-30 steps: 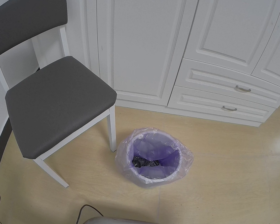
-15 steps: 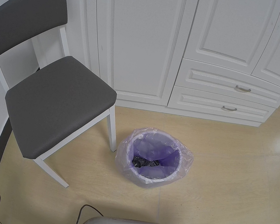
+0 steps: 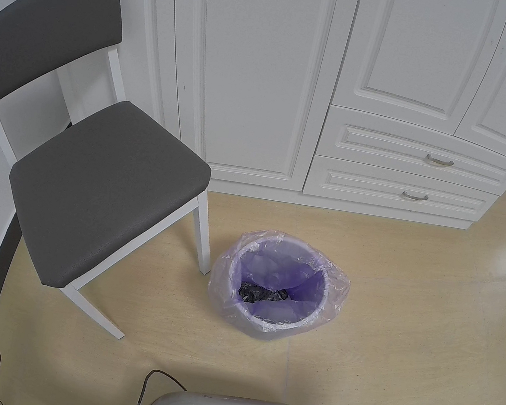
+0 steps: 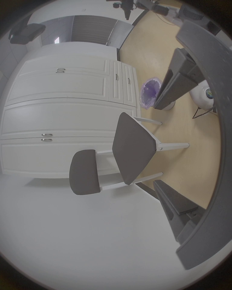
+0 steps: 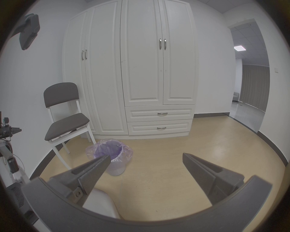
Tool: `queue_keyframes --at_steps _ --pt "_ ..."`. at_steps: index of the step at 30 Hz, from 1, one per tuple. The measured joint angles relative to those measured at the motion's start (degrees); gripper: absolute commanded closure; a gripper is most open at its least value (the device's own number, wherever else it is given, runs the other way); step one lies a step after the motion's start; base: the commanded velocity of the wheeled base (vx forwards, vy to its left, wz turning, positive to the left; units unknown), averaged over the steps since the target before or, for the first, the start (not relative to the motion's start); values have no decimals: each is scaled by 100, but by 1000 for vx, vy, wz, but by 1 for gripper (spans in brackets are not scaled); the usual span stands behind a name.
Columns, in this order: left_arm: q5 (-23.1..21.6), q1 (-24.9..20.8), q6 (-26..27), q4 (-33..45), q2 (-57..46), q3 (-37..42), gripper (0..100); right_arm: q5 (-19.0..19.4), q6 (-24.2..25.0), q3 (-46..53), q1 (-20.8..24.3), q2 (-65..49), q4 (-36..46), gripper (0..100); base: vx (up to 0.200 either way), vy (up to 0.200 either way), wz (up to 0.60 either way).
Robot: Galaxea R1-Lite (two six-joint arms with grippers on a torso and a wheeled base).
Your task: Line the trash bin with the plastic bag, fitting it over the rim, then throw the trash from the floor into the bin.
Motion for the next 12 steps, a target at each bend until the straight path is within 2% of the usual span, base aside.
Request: queue_keyframes --at_steps 4,12 --pt "65 0 -146 -7 0 0 0 -1 -2 0 0 0 -1 0 0 0 0" --pt "35 0 -62 -32 0 0 0 -4 -4 0 0 2 -1 0 0 0 0"
